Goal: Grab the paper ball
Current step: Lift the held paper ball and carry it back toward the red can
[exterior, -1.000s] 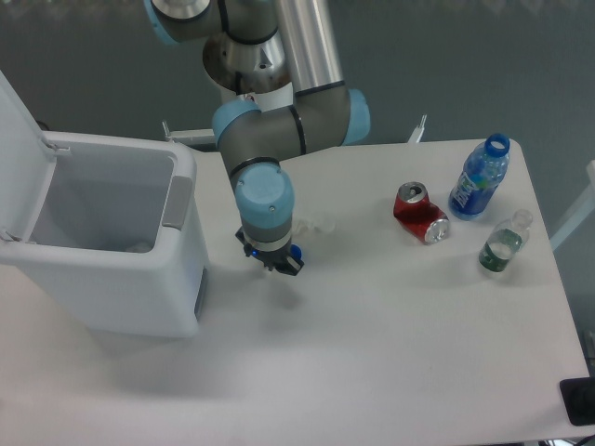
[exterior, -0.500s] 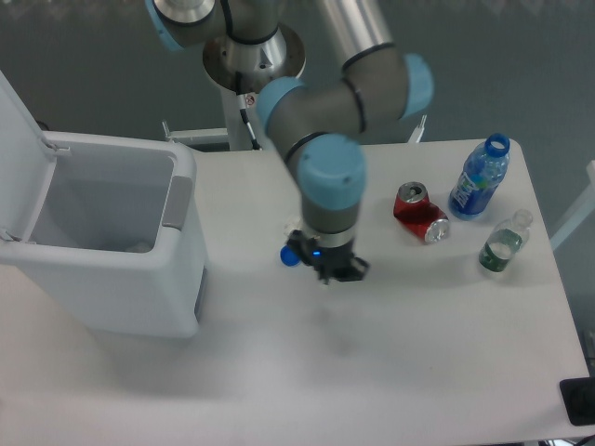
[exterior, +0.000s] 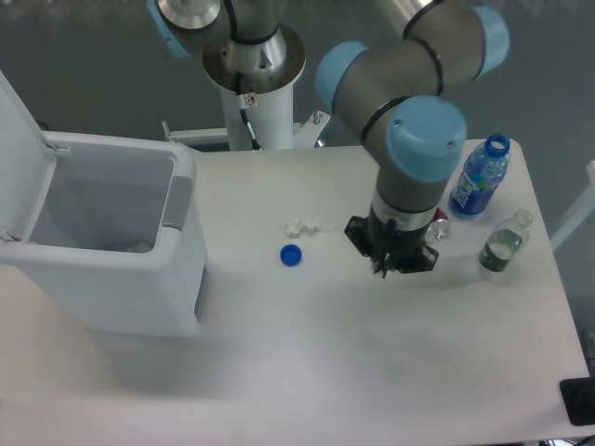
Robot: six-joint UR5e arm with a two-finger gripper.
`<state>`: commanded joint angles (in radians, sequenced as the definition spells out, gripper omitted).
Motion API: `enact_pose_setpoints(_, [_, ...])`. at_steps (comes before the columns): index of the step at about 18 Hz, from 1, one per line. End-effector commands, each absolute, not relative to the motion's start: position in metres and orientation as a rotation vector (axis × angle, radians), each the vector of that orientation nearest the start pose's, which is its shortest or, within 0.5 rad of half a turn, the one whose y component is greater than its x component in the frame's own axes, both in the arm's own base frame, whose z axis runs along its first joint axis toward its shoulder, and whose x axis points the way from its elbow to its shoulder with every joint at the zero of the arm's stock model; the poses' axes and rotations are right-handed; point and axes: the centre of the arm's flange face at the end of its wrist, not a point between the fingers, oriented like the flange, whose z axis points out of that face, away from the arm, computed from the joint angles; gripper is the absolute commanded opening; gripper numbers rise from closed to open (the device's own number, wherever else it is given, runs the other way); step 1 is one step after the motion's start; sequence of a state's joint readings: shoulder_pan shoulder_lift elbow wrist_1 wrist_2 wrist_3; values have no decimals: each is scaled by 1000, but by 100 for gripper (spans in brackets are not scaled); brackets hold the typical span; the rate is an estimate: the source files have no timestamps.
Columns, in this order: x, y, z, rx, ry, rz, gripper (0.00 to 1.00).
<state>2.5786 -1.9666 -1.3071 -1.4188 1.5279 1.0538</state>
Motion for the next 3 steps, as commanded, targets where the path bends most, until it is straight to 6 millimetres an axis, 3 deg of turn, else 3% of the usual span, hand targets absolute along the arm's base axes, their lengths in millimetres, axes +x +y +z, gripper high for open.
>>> enact_pose_setpoints(3, [-478, 459, 413, -3103, 62, -18, 0])
